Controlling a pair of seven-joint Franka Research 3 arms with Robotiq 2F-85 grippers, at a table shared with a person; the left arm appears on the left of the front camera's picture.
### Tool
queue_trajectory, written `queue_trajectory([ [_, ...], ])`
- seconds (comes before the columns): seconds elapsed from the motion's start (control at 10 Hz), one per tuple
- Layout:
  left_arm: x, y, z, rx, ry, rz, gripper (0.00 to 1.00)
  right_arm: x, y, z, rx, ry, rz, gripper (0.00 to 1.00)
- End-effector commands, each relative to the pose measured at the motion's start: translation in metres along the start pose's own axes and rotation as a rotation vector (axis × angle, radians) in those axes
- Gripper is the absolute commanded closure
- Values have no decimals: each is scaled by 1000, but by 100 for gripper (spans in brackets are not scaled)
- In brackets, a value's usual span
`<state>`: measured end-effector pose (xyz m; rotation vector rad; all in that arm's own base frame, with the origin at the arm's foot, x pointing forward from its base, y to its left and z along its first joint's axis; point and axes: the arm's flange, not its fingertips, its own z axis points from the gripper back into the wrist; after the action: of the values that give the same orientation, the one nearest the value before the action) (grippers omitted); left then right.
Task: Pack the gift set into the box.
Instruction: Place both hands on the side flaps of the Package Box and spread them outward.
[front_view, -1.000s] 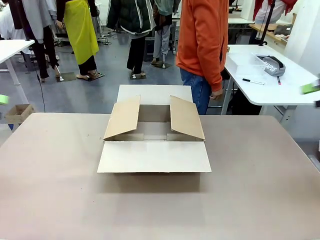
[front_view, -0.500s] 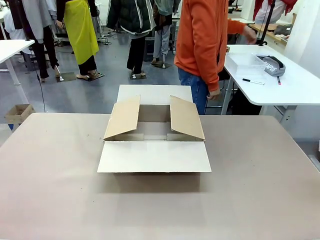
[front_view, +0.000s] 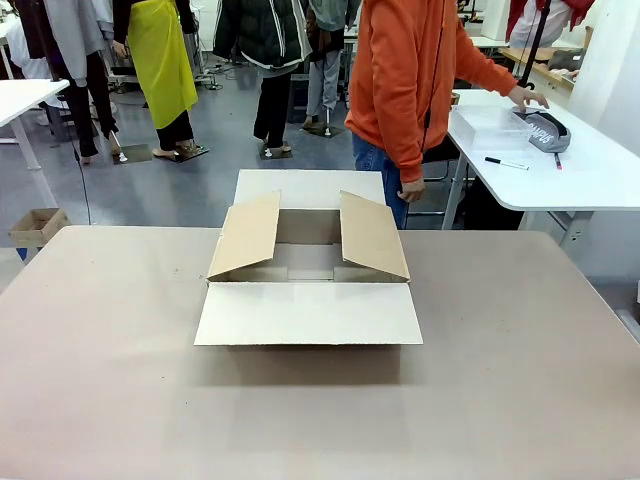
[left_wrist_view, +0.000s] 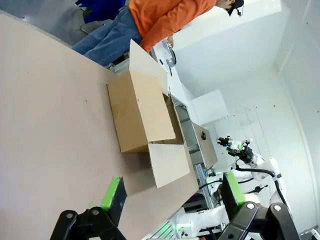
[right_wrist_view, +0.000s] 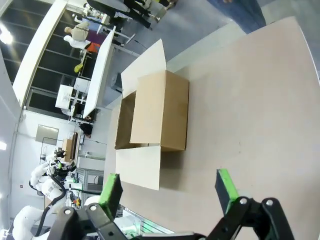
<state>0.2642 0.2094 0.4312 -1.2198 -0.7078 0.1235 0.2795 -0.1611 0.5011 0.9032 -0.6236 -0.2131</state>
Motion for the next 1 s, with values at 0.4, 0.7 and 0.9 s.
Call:
queue_trajectory([
  [0.4, 12, -148, -212, 227, 499, -279, 0, -39, 164, -194, -304, 228, 558, 0],
  [0.7, -33, -215, -314, 456, 502, -226, 0, -110, 190, -256, -288, 245, 605, 0],
  [0.9, -48, -224, -357, 506, 489, -245, 0, -139, 190, -268, -283, 157, 571, 0],
])
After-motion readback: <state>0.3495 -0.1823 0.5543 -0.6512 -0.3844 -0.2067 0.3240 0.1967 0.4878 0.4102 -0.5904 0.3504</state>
